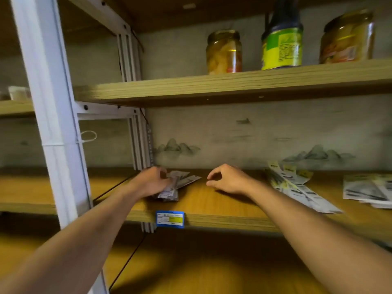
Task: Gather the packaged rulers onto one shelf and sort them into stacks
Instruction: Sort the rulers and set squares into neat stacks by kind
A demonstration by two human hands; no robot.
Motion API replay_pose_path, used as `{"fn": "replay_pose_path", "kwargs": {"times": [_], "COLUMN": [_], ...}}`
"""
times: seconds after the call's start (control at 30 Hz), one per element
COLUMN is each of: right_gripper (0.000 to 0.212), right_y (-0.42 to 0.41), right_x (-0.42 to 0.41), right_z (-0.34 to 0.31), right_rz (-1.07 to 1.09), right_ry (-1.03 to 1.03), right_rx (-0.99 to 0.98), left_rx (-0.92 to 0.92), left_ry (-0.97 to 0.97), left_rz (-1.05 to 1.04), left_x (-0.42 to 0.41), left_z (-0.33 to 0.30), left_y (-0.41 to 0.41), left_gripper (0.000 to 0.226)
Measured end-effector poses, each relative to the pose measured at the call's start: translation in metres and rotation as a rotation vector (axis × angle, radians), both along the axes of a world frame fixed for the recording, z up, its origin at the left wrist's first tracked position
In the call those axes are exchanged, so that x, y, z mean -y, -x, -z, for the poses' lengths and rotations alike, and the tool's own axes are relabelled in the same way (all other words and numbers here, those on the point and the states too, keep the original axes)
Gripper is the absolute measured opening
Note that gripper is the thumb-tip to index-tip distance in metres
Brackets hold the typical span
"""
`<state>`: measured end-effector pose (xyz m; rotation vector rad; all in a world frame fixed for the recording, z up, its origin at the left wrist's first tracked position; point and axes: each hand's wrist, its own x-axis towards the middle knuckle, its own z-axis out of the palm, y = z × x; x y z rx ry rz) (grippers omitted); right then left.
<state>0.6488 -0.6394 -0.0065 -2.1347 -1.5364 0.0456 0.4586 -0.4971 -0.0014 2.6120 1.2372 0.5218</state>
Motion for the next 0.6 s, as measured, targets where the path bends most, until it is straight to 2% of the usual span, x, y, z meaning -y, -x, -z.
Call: {"fn": "replay_pose_path", "kwargs": {"times": [0.1,0.17,0.3,0.53,0.6], "right_gripper": [0.038,0.037,0.032,0.045,0.050], "right_y": [0.023,0.037,0.050,0.059,0.058], "right_x": [-0.027,-0.041,-0.058,-0.072,-0.075], "right_z": [0.003,0.009,0.017,0.023,0.026], "right_rz": [0.024,0.030,0.070,0.105,0.121], "right_ry": [0.024,0.044,0.034,0.073,0.062], "right_rx": [0.013,0.021,0.010,0.056,0.047], "left_rx": [-0.030,-0.032,0.079,0.164,0.168], "left_ry": [0.073,0.103,0.200,0.448,0.467], "left_rz": [0.046,0.116,0.244,0.246,0.245], "left_x": [-0.007,-0.010,-0.016,-0.025,-0.029], "left_z": [0.001,0.005,0.013,0.010,0.007], "left_y": [0.009,0.012,0.018,0.019,0.018], "left_gripper": [0.061,0.057,0.049,0.036,0.032]}}
